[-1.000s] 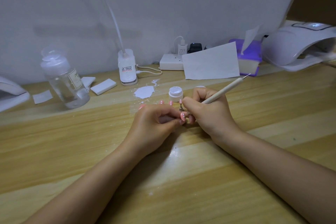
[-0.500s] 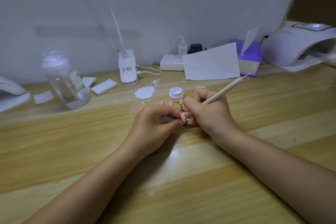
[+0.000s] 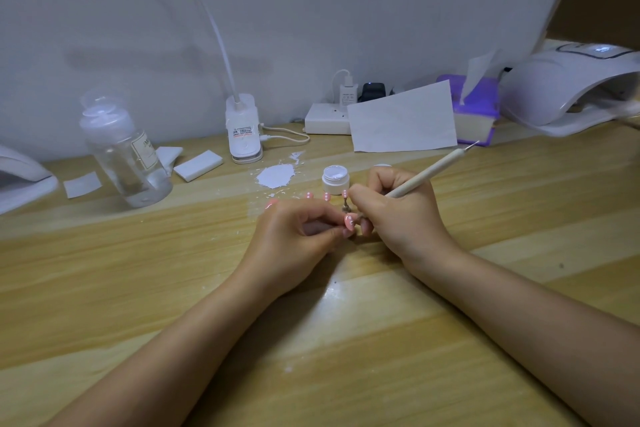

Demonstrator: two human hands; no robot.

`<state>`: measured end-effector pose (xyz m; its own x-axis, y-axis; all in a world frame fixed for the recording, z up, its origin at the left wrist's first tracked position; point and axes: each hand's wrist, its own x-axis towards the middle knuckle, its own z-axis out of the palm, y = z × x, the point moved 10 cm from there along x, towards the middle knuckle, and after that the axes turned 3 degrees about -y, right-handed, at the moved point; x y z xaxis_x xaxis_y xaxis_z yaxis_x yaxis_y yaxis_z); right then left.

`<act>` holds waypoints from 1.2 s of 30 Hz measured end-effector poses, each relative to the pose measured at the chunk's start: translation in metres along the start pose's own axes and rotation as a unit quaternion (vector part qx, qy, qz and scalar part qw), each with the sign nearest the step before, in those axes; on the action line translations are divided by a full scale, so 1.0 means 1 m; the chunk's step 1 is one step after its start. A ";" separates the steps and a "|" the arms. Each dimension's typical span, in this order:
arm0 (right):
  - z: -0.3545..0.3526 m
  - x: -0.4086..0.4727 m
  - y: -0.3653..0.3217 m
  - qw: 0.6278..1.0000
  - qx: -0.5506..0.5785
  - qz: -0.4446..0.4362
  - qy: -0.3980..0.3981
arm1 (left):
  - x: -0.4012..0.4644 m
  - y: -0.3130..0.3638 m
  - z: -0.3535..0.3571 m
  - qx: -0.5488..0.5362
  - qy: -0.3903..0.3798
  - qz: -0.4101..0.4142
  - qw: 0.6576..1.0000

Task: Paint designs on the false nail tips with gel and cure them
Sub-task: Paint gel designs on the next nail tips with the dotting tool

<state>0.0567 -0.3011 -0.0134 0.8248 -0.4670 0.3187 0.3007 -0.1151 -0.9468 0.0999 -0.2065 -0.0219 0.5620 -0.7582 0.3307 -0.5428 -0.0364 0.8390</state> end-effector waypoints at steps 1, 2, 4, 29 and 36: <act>0.000 0.000 0.000 1.000 0.000 -0.001 0.001 | 0.000 0.000 0.000 -0.003 0.000 0.000 1.000; 0.000 0.000 0.000 1.000 0.003 -0.001 0.001 | 0.000 0.000 0.000 -0.001 0.000 0.001 1.000; 0.000 0.000 0.000 1.000 0.004 -0.001 0.001 | 0.000 0.000 0.000 0.005 0.001 0.003 1.000; 0.000 0.000 0.000 1.000 0.009 0.004 0.003 | -0.001 0.004 -0.002 0.017 0.005 0.003 1.000; -0.003 0.001 0.001 0.999 0.034 0.014 0.013 | -0.001 -0.007 -0.002 -0.029 0.009 -0.029 0.999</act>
<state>0.0559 -0.3042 -0.0140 0.8203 -0.4926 0.2905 0.3104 -0.0431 -0.9496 0.1045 -0.2045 -0.0271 0.6029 -0.7437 0.2889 -0.4729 -0.0414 0.8801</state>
